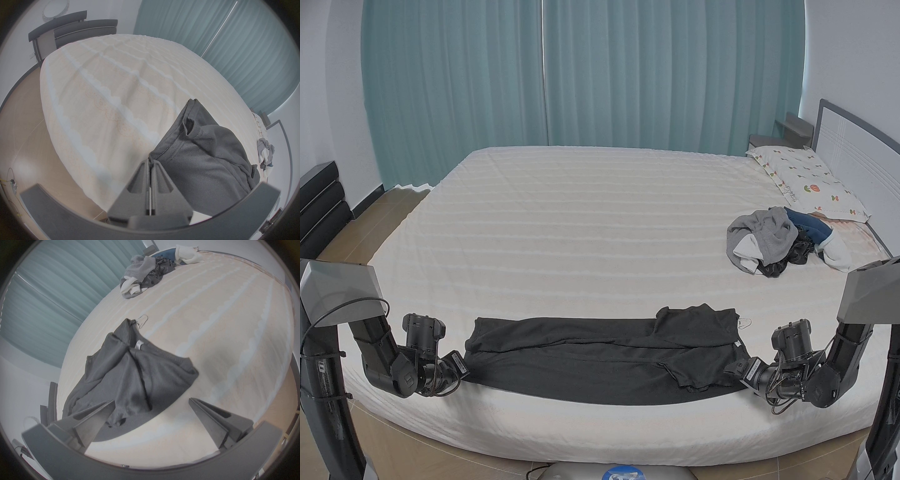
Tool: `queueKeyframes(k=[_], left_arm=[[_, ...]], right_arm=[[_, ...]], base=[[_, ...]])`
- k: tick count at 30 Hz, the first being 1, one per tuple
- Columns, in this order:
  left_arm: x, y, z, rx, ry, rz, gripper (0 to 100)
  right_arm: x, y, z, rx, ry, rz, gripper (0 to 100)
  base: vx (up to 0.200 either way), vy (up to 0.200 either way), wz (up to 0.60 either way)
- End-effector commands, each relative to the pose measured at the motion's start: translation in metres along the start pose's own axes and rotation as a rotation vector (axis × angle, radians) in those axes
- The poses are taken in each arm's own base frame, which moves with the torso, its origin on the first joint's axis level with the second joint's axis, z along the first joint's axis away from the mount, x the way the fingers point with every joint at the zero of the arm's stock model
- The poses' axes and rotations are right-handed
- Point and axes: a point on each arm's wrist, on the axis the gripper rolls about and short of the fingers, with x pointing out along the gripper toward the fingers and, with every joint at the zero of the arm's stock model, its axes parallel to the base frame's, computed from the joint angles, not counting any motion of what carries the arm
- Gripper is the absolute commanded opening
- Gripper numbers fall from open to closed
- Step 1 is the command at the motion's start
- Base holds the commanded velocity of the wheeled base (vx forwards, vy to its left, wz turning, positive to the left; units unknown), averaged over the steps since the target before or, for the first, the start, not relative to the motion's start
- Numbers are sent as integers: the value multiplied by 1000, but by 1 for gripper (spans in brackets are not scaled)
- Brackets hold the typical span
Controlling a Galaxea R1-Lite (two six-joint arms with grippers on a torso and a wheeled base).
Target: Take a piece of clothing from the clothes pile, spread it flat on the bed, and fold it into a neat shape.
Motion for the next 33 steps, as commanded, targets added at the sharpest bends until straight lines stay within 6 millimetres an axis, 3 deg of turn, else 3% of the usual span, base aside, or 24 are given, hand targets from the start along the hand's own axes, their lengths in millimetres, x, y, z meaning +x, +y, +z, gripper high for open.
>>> queueKeyframes(k=[1, 6, 10, 11, 22, 33], left_arm=[[1, 0, 0, -2, 1, -1, 0], [0, 0, 1, -5, -1, -3, 0], [1, 0, 2, -6, -1, -4, 0], [1, 0, 2, -6, -1, -4, 0], [1, 1, 3, -10, -3, -4, 0], [-7, 7, 11, 13, -25, 2, 0]], right_arm=[[0, 1, -9, -14, 28, -3, 100], [12, 5, -17, -5, 50, -2, 100], [21, 16, -10, 25, 13, 33, 100], [23, 17, -8, 26, 7, 34, 0], [14, 12, -10, 27, 11, 21, 0], [-18, 4, -9, 29, -5, 49, 0]], base=[[0, 0, 0], [0, 0, 0], [0, 0, 0], [0, 0, 0], [0, 0, 0], [0, 0, 0]])
